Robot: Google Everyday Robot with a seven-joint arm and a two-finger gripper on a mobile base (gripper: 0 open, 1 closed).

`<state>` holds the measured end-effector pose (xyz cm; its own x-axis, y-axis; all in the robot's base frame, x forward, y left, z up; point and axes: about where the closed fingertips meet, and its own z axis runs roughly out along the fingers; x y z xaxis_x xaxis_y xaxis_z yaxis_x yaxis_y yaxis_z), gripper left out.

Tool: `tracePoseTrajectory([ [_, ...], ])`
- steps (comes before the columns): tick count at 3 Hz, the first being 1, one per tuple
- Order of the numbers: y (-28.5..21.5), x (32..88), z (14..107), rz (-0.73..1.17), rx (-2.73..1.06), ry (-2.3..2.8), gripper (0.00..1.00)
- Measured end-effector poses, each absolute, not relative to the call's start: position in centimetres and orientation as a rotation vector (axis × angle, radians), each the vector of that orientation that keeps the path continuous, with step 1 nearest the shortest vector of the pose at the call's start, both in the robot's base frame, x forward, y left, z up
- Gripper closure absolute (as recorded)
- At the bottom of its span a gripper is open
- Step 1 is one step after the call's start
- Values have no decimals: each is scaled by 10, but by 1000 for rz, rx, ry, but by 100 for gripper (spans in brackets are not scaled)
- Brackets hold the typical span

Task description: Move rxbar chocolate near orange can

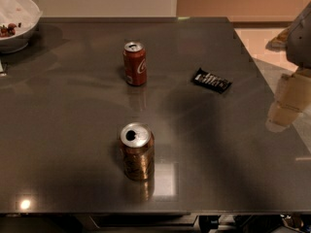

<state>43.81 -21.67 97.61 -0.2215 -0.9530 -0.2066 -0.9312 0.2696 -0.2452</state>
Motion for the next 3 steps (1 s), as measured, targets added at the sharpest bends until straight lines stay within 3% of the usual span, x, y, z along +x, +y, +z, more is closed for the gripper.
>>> tracePoseTrajectory([
  [1,-216,443,977,-97,-1722,2230,0],
  [3,-215,510,952,-21,-1668,2233,0],
])
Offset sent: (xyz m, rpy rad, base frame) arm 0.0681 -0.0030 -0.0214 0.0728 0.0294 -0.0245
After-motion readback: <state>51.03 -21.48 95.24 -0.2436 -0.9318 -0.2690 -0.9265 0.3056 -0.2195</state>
